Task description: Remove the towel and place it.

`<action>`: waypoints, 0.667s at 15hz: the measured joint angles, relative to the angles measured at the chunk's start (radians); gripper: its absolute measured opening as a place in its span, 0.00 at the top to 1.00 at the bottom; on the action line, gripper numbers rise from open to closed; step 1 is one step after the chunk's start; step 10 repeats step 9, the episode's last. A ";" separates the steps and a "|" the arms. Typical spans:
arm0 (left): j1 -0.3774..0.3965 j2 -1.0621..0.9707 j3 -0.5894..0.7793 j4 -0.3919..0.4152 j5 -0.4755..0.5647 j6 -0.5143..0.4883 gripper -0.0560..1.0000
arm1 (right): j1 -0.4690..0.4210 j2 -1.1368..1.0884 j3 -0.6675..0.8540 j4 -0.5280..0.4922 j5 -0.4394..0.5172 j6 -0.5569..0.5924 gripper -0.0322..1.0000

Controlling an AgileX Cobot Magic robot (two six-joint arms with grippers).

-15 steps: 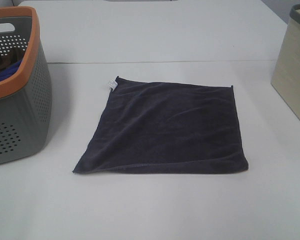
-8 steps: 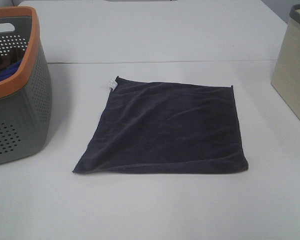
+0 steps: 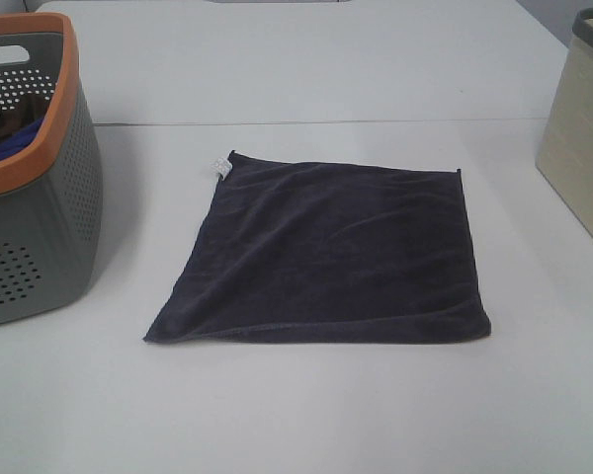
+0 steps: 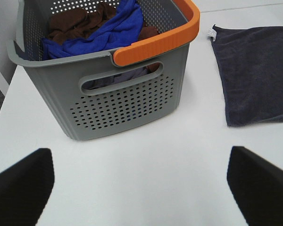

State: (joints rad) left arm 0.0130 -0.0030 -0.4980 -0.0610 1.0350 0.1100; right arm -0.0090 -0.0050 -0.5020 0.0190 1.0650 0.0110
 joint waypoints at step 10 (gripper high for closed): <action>0.000 0.000 0.000 0.000 0.000 -0.001 0.06 | 0.000 0.000 0.000 0.000 0.000 0.000 0.21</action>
